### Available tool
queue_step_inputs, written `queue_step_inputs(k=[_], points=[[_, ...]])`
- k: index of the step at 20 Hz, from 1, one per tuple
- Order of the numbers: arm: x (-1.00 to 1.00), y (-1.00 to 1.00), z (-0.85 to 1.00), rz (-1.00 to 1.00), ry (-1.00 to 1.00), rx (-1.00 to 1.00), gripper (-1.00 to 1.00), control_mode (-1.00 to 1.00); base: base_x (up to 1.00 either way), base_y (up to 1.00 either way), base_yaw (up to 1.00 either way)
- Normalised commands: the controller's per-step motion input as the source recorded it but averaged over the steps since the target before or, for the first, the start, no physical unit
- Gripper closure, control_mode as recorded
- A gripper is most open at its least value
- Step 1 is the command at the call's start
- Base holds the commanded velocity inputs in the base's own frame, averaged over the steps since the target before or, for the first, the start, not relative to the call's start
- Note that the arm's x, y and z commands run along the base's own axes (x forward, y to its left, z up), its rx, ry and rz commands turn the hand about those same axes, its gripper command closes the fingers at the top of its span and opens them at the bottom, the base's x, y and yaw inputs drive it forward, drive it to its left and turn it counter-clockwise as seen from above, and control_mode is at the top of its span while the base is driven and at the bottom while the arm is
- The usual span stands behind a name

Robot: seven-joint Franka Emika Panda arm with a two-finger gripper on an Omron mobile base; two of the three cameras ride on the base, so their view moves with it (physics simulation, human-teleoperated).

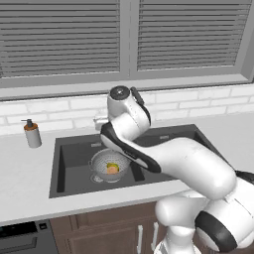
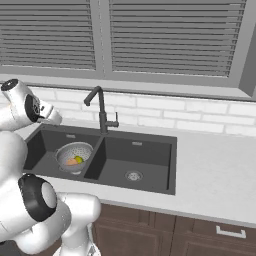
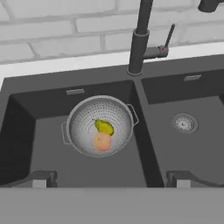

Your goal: Put the colander in the sink, put the pear, peach in the colander, and turn on the sink faucet and pour water over the colander.

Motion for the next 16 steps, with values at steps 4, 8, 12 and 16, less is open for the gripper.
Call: queue_step_inputs(k=[4,8,12,16], points=[[-0.23,-0.21,1.00,0.01,-0.05,0.06,-1.00,-1.00,0.00,0.00,0.00],[-0.22,-0.28,1.00,0.00,-0.01,0.02,-1.00,-1.00,0.00,0.00,0.00],[-0.08,-0.40,1.00,0.00,-0.01,0.00,-1.00,-1.00,0.00,0.00,0.00],[0.00,-0.51,0.78,0.00,-0.01,-0.02,-1.00,-1.00,0.00,0.00,0.00]])
